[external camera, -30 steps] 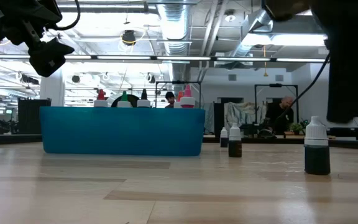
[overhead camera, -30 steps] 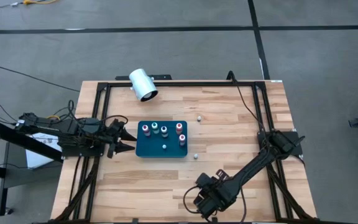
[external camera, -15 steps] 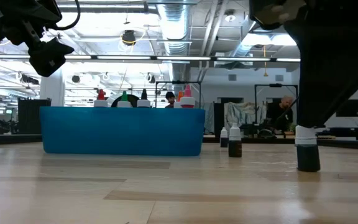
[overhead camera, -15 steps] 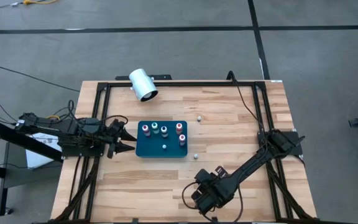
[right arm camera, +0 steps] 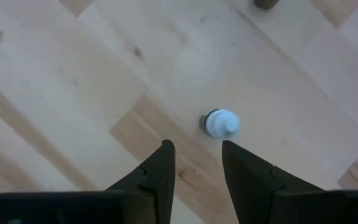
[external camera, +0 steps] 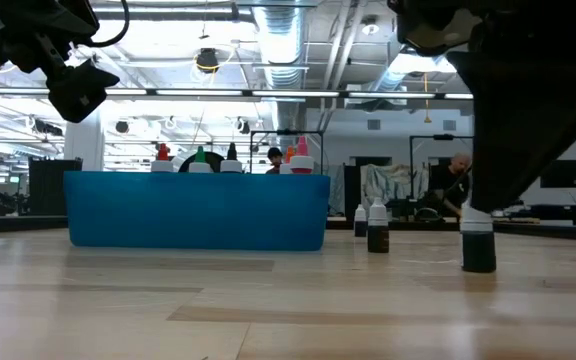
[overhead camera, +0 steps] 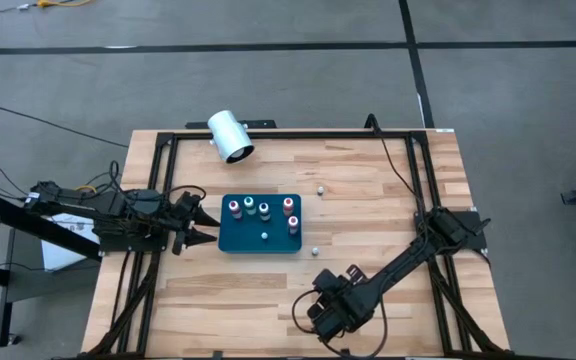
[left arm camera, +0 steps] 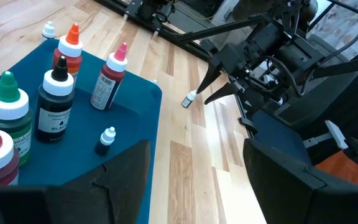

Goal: Pick & Place food coloring
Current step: Put the small black food coloring bottle into the bin

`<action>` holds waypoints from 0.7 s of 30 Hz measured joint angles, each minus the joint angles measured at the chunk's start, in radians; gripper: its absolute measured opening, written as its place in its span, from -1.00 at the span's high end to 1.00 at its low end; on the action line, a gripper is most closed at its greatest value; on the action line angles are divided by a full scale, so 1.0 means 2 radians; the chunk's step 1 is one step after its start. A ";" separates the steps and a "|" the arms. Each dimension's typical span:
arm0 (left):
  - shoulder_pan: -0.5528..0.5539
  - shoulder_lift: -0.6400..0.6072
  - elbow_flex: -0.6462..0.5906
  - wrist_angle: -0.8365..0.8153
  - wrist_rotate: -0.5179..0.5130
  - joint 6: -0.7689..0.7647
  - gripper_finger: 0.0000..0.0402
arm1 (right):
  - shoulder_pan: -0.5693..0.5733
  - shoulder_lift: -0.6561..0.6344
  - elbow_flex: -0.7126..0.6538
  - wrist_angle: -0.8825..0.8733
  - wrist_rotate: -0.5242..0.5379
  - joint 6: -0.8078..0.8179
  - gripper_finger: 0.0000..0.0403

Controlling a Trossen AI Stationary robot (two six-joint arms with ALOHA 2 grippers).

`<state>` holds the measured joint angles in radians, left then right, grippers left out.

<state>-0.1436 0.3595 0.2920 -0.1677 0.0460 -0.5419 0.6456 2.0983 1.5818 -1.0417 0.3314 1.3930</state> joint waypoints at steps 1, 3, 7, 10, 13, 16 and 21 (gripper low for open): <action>0.000 0.000 0.000 0.000 0.000 0.000 -0.24 | -0.001 0.000 0.000 -0.001 0.004 0.001 0.40; 0.000 0.000 0.000 0.000 0.000 0.000 -0.24 | -0.003 0.000 0.000 0.000 0.005 0.002 0.40; 0.000 0.000 0.000 0.000 0.000 0.000 -0.24 | -0.004 0.000 0.000 0.004 0.013 0.002 0.40; 0.000 0.000 0.000 0.000 0.000 0.000 -0.24 | -0.005 0.000 0.000 0.003 0.016 0.002 0.40; 0.000 0.000 0.000 -0.001 0.000 0.000 -0.24 | -0.007 0.000 0.000 0.005 0.011 0.002 0.40; 0.000 0.000 0.000 -0.001 0.000 0.004 -0.24 | -0.011 0.000 0.000 0.005 0.014 0.002 0.40; 0.000 0.000 0.000 -0.001 0.000 0.008 -0.24 | -0.017 0.000 0.000 0.003 0.015 -0.014 0.40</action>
<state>-0.1436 0.3595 0.2920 -0.1696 0.0460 -0.5262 0.6116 2.0987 1.5818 -1.0352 0.3621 1.3656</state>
